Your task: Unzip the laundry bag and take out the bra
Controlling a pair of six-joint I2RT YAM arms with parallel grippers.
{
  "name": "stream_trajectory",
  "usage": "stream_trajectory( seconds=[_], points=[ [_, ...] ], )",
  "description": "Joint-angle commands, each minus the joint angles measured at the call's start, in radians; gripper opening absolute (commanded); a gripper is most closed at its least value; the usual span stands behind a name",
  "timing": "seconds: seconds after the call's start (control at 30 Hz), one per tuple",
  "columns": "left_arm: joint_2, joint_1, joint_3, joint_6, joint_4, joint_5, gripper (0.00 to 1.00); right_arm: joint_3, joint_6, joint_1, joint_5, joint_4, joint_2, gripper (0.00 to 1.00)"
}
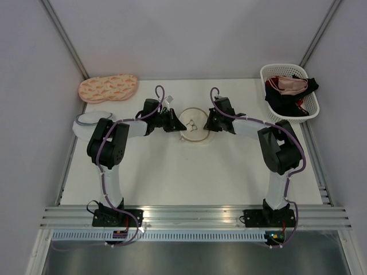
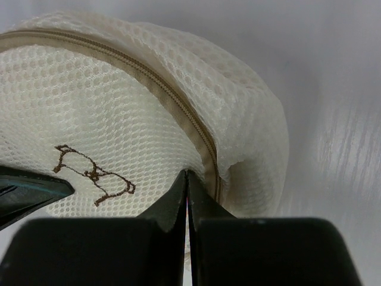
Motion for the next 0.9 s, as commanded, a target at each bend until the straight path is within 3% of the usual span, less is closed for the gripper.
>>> stream_trajectory(
  seconds=[0.0,0.1,0.13,0.17,0.23,0.4,0.67,0.87],
  points=[
    [-0.027,0.0,-0.02,0.057,0.007,0.049,0.02,-0.005,-0.056,-0.001,-0.04,-0.035,-0.035,0.0],
    [-0.083,0.0,-0.066,0.029,-0.003,0.016,0.02,-0.033,-0.088,0.002,-0.081,-0.038,-0.119,0.03],
    [-0.112,0.0,-0.086,0.015,-0.003,-0.007,0.02,-0.041,-0.111,0.005,-0.089,-0.056,-0.146,0.14],
    [-0.138,0.0,-0.112,-0.02,0.003,-0.03,0.02,-0.062,-0.123,0.011,-0.091,-0.071,-0.207,0.45],
    [-0.236,-0.001,-0.21,-0.095,0.044,-0.104,0.02,-0.091,-0.145,0.04,-0.066,-0.107,-0.315,0.6],
    [-0.497,-0.062,-0.471,-0.311,0.145,-0.343,0.02,-0.217,-0.125,0.184,0.053,-0.15,-0.522,0.62],
    [-0.85,-0.279,-0.626,-0.785,-0.161,-0.92,0.02,-0.338,0.022,0.57,0.289,-0.194,-0.733,0.56],
    [-0.855,-0.346,-0.573,-0.986,-0.35,-0.981,0.02,-0.343,0.081,0.723,0.424,-0.205,-0.704,0.52]
  ],
)
